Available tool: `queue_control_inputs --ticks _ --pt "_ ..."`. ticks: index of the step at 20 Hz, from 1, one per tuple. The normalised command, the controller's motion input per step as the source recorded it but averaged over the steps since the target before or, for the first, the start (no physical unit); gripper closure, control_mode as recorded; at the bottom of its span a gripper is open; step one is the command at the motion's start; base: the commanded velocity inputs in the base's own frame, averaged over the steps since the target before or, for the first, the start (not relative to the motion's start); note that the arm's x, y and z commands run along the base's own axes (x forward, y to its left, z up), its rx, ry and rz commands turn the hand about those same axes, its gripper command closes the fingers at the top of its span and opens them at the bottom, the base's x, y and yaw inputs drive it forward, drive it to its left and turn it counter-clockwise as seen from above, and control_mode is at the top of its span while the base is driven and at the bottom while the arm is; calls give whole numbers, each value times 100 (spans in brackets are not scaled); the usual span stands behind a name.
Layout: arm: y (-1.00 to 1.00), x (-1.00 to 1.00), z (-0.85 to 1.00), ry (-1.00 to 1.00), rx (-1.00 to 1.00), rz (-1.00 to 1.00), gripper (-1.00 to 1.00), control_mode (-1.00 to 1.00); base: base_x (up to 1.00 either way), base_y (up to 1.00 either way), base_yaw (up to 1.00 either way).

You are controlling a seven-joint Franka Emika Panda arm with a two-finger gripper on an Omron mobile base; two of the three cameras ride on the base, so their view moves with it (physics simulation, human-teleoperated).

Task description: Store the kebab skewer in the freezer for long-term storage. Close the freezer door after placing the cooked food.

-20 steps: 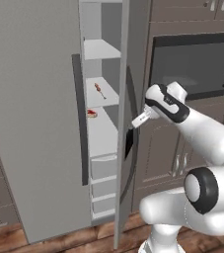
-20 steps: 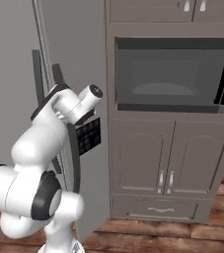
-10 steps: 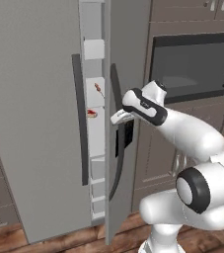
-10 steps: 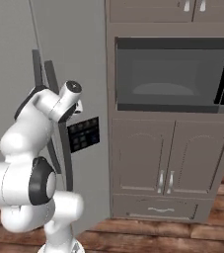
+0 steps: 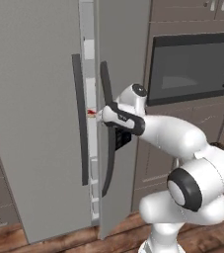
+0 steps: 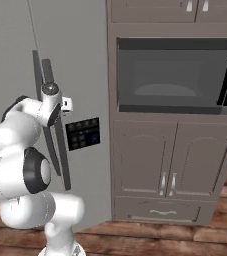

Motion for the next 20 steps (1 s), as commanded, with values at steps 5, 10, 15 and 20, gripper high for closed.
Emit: queue_control_inputs --ticks 5,10,15,20 --pt "13 51 18 -5 -16 -19 -100 -100 0 0 0" --pt "4 22 6 -12 -4 -13 -100 -100 0 0 0" --pt "0 3 1 -22 0 -1 -100 -100 0 0 0" --pt "-7 26 9 -15 7 0 -100 -100 0 0 0"
